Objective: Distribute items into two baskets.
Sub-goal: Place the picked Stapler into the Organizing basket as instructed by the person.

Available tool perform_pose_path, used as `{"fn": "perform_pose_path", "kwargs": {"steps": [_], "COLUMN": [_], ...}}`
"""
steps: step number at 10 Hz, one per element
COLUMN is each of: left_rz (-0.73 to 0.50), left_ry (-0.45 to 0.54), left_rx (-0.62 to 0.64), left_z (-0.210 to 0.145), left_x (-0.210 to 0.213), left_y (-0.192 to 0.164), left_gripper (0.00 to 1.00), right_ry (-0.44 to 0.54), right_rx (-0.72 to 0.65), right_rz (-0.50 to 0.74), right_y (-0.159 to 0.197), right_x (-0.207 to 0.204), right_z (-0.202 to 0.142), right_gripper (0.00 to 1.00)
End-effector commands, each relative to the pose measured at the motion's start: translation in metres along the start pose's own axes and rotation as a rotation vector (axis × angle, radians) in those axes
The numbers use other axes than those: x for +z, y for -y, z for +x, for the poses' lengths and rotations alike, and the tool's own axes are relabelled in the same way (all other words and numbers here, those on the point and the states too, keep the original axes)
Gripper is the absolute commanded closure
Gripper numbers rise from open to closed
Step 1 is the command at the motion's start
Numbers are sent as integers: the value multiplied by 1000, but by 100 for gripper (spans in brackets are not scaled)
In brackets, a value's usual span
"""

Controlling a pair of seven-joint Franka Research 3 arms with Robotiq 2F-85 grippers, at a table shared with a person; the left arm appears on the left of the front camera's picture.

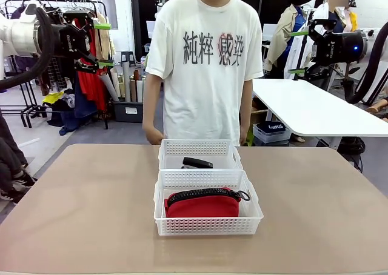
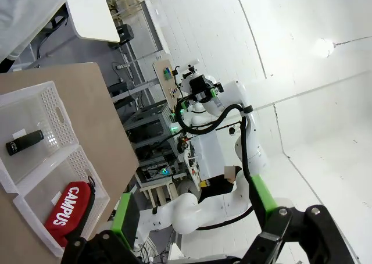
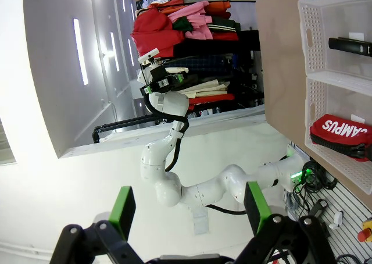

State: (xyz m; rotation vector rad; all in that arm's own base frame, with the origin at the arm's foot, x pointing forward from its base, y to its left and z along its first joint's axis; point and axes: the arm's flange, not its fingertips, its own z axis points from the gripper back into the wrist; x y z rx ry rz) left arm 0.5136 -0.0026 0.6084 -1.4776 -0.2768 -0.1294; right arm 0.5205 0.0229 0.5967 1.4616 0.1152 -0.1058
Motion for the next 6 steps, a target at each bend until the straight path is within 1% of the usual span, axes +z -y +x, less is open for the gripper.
{"fn": "perform_pose_path", "kwargs": {"steps": [1, 6], "left_rz": [-10, -10], "left_ry": [3, 3], "left_rx": [-1, -1], "left_z": [0, 0], "left_x": [0, 0], "left_y": [2, 2], "left_gripper": [0, 0], "right_ry": [2, 2], "right_rx": [2, 2], "right_rz": [19, 19], "right_y": [-4, -4], "right_x": [0, 0], "right_z": [-1, -1], "right_gripper": [0, 0]}}
